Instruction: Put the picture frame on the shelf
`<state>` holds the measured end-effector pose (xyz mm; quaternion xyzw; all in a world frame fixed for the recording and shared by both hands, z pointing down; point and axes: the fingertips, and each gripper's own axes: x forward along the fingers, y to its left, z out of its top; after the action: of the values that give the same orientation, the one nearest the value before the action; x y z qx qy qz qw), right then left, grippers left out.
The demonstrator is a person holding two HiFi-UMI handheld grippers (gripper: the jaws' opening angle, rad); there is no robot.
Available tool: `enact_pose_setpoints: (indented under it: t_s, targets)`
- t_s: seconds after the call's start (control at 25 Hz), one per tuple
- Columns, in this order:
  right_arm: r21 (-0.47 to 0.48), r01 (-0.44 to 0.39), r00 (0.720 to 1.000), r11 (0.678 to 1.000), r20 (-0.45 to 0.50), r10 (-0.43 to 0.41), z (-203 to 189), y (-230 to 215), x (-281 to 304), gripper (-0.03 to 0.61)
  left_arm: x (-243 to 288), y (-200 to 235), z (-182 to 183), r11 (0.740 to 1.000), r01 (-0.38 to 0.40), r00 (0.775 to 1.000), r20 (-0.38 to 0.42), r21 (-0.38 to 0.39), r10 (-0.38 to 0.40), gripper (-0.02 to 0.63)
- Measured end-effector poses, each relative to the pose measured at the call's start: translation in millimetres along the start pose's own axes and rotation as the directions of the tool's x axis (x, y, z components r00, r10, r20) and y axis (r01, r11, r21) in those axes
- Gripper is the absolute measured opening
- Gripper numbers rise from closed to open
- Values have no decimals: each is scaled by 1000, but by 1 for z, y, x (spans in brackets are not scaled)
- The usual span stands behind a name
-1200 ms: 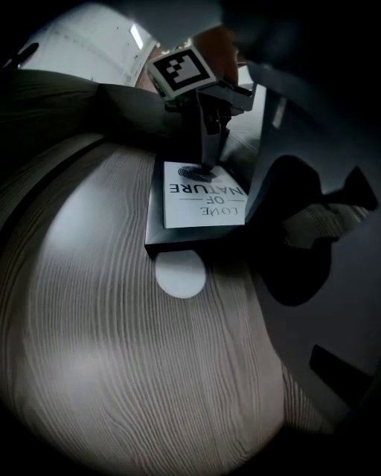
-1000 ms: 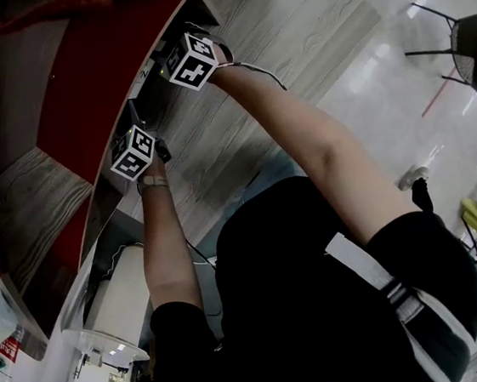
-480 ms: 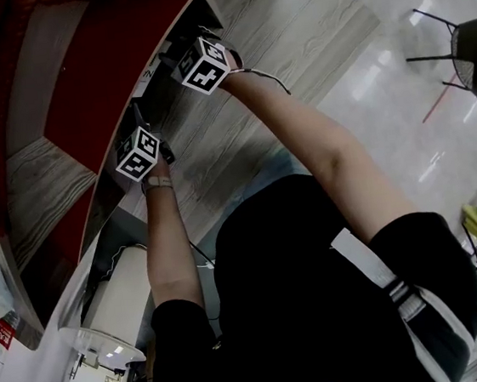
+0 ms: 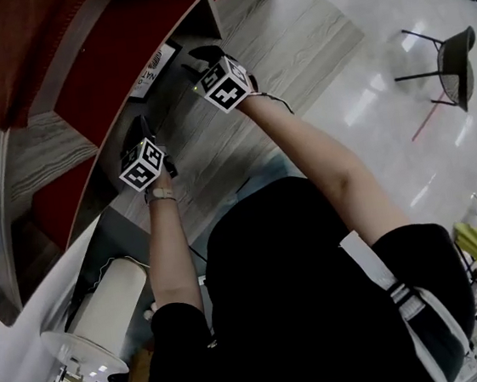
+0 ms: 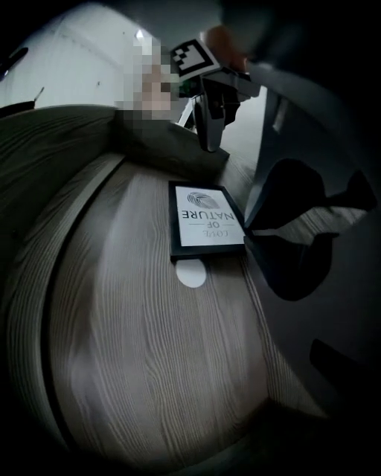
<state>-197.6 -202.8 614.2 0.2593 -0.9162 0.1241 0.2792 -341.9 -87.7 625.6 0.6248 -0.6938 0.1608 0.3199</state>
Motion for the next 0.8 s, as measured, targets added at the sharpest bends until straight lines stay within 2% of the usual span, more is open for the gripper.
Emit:
enact_pose_setpoints:
  t_s: [0.2,0.32,0.6,0.8]
  targets:
    - [47,-19,999,999,36,17,0,20,-40,70,-33,-15,-7,999,37,999,18,-22,-37,16]
    - [28,-29,998,999,63,27,5,28,-69,46,-52,-30,-3,996,82,995,55,-33,-80,12]
    - [40,-49,990,998,131,44,21,59,-141,15,-115,-61,25,983,178,976,121,43,-182,11]
    - [29,-94,978,995,188,87,41,65,-182,12,-152,-91,52,970,229,950,199,76,-240,10]
